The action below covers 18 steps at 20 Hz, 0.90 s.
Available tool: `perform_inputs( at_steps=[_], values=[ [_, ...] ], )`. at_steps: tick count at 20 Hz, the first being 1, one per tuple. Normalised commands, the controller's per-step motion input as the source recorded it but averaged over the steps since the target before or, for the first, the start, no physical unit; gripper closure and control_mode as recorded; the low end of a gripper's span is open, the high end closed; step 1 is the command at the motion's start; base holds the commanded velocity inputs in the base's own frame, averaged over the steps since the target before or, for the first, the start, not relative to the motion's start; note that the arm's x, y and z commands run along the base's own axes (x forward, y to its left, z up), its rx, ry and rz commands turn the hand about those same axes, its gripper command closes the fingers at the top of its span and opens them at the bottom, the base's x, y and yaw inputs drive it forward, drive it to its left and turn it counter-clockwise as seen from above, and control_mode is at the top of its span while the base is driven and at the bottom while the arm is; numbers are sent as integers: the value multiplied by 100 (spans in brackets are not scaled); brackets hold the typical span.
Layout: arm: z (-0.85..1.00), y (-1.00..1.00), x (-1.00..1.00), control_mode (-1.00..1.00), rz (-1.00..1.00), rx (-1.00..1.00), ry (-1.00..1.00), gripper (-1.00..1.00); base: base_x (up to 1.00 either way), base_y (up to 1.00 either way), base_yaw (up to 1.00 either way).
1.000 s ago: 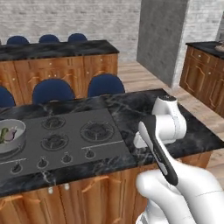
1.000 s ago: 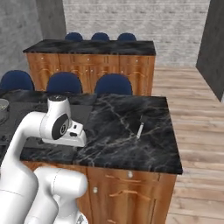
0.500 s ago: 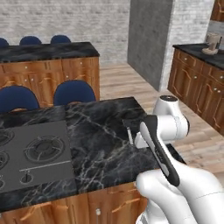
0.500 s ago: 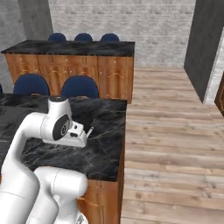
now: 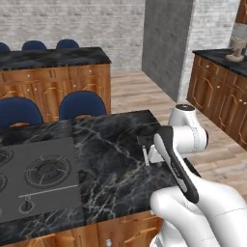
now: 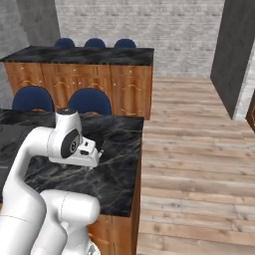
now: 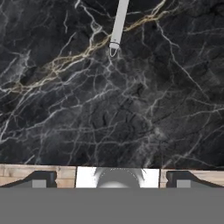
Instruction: Put the squash and eggplant in the pot. Retrieve the spatula and lightly stir the vegetables in the pot.
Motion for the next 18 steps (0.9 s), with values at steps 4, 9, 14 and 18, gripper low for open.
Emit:
perform_inputs(
  at_steps=[4, 9, 14, 18],
  values=[
    [0, 4, 8, -100, 0, -1, 3, -100, 0, 0, 0],
    [16, 16, 82, -100, 0, -9, 31, -100, 0, 0, 0],
    [-10, 0, 84, -100, 0, -1, 7, -100, 0, 0, 0],
    [-31, 2, 89, -100, 0, 6, 0, -100, 0, 0, 0]
  ],
)
